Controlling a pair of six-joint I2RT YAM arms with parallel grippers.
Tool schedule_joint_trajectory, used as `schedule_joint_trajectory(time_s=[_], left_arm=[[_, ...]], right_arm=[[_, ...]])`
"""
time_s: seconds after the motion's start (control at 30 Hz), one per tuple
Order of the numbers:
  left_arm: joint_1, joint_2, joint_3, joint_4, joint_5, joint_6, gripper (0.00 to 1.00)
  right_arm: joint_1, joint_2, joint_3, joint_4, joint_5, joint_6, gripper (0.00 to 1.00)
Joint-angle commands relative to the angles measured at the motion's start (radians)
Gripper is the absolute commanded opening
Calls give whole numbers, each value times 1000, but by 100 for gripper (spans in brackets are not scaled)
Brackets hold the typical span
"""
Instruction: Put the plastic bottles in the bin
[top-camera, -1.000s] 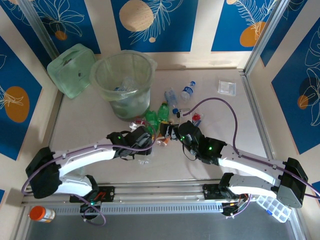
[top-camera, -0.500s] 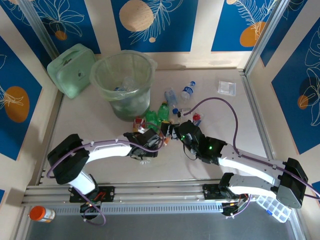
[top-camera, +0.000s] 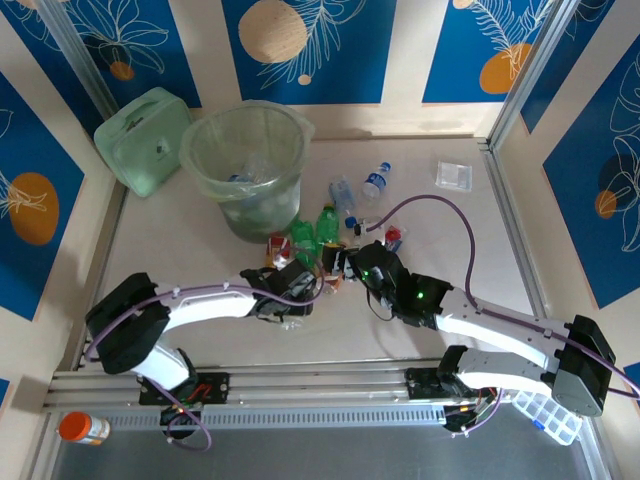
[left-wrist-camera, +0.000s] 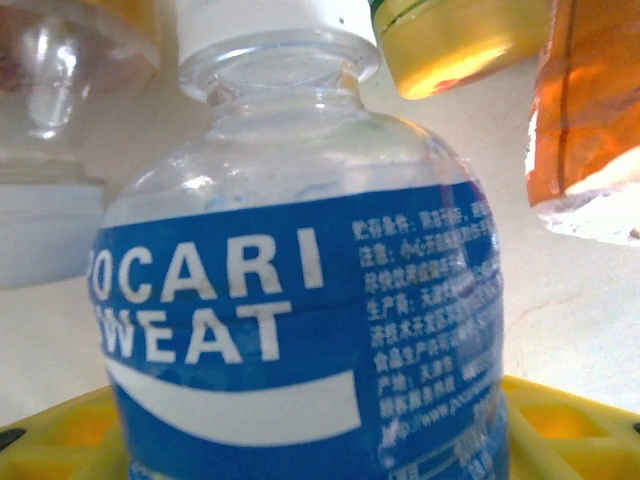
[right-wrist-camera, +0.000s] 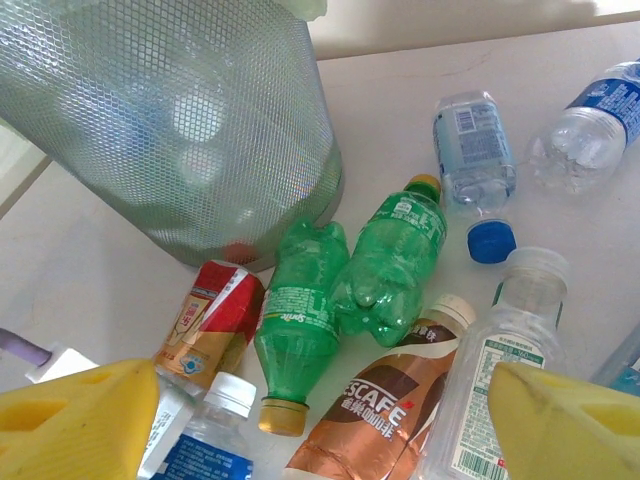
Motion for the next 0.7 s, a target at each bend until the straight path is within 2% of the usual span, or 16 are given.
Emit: schedule_joint_trajectory(time_s=[0.0,0.27,0.4,0.47,0.67], left_arm=[[-15,-68,-24,-2,13,6,58],[-20,-241,-102,76,119,120,58],[-19,-365,-132,120,201,235,56],[-19,-431,-134,114,198,272,50],[-18,-600,-82,7,78,348,39]], right_arm=[[5,-27,-1,28,3,15,86],[6,-31,-3,29,5,11,86],[13,-42,-4,27,17,12,86],[15,-56,-12,33,31,11,86],[17,-96,-42,61,38,4,86]])
